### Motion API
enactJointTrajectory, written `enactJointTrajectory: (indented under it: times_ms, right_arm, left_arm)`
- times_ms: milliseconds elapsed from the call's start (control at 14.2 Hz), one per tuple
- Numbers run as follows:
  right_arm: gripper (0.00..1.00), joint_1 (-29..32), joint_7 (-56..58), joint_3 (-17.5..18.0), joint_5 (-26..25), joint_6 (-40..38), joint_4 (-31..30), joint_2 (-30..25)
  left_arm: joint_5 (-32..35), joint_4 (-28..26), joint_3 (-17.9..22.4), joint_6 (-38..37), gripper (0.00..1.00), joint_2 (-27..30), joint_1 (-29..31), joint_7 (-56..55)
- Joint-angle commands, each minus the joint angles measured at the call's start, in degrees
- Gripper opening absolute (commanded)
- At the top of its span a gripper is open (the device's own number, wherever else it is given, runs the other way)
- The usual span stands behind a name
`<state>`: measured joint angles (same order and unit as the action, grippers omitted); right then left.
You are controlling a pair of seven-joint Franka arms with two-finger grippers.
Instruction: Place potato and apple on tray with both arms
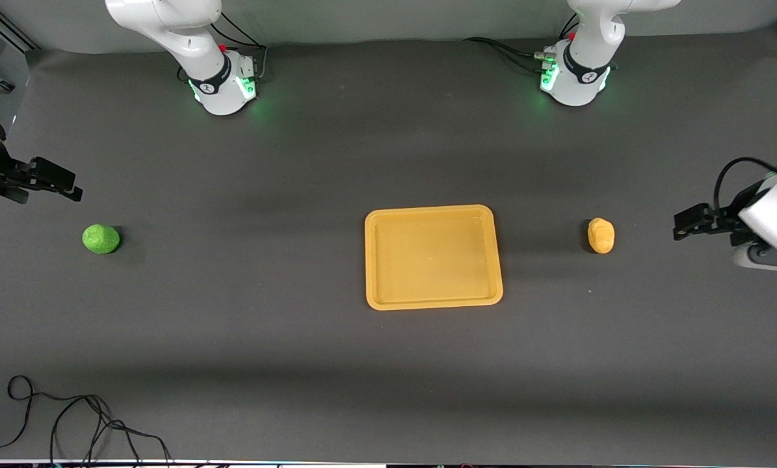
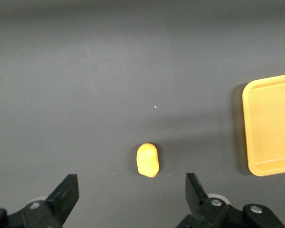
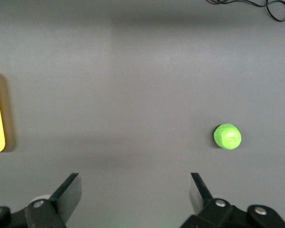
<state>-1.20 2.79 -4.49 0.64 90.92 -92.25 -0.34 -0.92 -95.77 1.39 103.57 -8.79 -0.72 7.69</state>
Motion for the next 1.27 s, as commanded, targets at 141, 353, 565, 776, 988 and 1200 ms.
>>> enactJointTrajectory:
  times_ms: [141, 353, 565, 776, 988, 1200]
  right_arm:
    - [1.0, -0.47, -0.77, -0.44, 1.11, -0.22, 0.4, 1.04]
    - [1.0, -0.55, -1.03, -0.44, 1.11, -0.13, 0.58, 1.13]
    - [1.0, 0.32, -2.53, -0.7, 0.85, 0.84, 0.49, 1.83]
    - [1.0, -0.03, -1.92, -3.85, 0.24, 1.1, -1.35, 0.43]
    - [1.0, -0.12, 4.39, -8.5, -1.96, 2.41, -3.54, -0.62]
    - [1.0, -0.2, 13.53, -15.44, -1.96, 5.49, -7.05, -1.68]
  left_arm:
    - [0.3, -17.31, 0.28, 12.86, 1.0, 0.27, 1.06, -0.75]
    - [0.3, -30.14, 0.19, 25.5, 0.99, -0.35, 3.62, 0.3]
    - [-0.39, -33.78, -0.33, 30.29, 0.99, -4.21, 2.48, 0.48]
    - [-0.49, -34.04, -0.42, 30.29, 0.97, -6.06, 0.81, 0.48]
    - [-0.57, -34.04, -0.42, 31.52, 0.87, -8.78, 0.9, 0.48]
    - [-0.57, -33.78, -0.42, 32.13, 0.57, -9.14, 0.9, 0.48]
